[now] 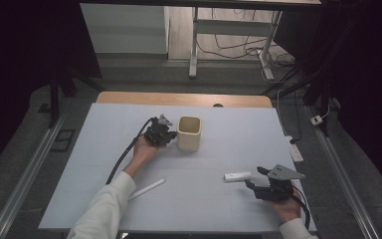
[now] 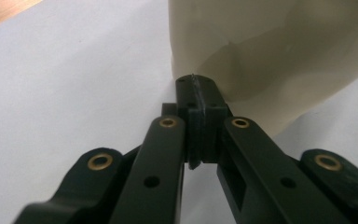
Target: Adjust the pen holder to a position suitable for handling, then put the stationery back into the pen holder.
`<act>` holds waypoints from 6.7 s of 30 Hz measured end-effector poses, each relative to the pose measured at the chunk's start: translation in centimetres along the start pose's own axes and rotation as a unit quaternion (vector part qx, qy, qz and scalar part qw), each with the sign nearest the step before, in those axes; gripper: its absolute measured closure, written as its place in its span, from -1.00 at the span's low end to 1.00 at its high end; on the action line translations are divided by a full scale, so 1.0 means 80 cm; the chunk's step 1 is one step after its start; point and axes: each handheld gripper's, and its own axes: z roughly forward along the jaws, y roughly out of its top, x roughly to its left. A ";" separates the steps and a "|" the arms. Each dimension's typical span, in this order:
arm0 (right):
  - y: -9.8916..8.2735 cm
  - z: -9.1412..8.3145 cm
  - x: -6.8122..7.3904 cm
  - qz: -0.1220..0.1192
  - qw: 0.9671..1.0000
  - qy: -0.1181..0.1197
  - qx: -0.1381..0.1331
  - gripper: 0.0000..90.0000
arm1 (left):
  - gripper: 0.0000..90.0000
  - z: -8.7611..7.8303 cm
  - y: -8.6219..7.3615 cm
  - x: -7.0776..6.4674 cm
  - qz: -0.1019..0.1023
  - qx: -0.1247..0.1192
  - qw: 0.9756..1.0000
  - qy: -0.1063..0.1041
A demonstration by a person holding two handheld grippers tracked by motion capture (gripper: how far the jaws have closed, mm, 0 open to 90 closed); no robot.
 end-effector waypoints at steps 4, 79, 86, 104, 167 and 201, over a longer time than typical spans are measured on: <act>0.000 -0.001 0.000 0.000 1.000 0.000 -0.001 -0.36 | 0.97 -0.001 0.000 0.001 0.009 -0.003 1.000 0.006; -0.001 0.000 -0.004 0.001 1.000 0.005 -0.010 -0.36 | -0.30 -0.167 -0.102 0.023 -0.037 0.133 0.990 0.009; -0.001 0.000 -0.003 0.000 1.000 0.005 -0.009 -0.36 | -0.30 -0.170 -0.104 0.028 -0.044 0.138 0.989 0.014; 0.001 -0.002 -0.002 -0.004 1.000 0.004 -0.010 -0.36 | -0.29 -0.164 -0.112 0.035 -0.050 0.162 0.985 0.023; 0.000 -0.005 -0.001 -0.006 1.000 0.005 -0.008 -0.36 | 0.77 -0.120 -0.118 0.042 -0.073 0.194 0.978 -0.006; 0.000 -0.005 -0.001 -0.006 1.000 0.002 -0.006 -0.36 | 0.77 -0.185 -0.095 0.041 -0.067 0.100 0.993 -0.004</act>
